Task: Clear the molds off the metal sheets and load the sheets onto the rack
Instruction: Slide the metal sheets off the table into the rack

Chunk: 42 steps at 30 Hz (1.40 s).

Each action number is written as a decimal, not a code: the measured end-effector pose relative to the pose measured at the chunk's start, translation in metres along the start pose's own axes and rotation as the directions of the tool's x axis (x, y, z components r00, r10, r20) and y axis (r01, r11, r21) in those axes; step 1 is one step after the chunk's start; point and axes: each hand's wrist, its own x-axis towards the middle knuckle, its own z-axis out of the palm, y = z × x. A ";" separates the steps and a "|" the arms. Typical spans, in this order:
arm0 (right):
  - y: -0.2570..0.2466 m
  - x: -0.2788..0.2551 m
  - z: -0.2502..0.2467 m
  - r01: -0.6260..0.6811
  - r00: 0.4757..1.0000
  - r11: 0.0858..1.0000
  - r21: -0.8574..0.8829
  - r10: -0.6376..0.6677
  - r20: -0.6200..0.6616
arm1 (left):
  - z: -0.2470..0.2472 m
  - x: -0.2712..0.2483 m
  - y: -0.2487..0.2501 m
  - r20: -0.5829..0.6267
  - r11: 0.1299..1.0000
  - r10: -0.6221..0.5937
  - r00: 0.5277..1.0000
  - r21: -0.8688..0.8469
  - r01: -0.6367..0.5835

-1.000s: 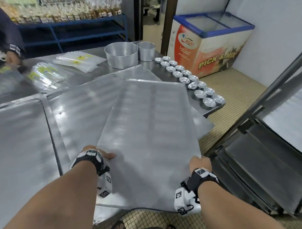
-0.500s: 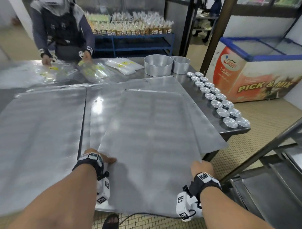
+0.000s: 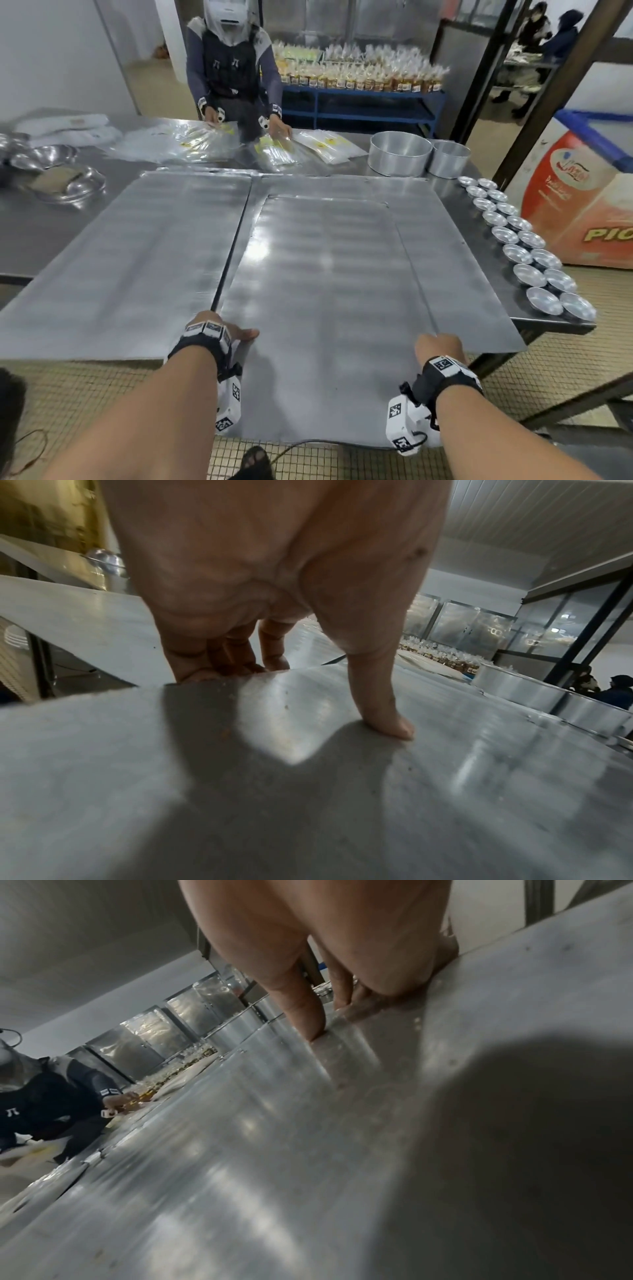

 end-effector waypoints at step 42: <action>-0.102 0.132 0.071 -0.135 0.989 0.929 -0.345 0.147 0.009 | 0.025 0.100 0.098 -0.090 0.987 -0.113 0.990 0.107 0.122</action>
